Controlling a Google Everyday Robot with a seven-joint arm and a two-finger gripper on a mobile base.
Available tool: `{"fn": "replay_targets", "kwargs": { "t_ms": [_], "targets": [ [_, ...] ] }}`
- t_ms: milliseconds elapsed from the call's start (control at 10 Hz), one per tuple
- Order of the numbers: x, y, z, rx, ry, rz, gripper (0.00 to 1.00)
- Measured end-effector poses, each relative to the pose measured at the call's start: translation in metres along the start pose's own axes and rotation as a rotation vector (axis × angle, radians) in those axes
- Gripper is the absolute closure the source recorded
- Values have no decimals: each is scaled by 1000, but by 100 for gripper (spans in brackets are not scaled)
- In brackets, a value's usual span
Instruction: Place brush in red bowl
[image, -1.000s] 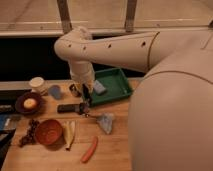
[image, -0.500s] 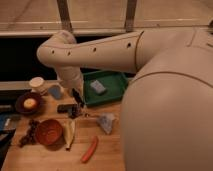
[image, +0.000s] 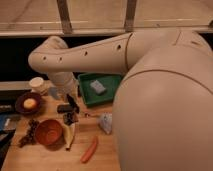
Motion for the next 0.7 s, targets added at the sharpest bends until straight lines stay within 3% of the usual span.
{"fn": "replay_targets", "kwargs": {
  "t_ms": [500,600,700],
  "targets": [
    [1,1,3,-3,7,0,100],
    [-1,1,4,-17,-3,4,100],
    [-9,3,0,-88,-63,4,100]
  ]
}}
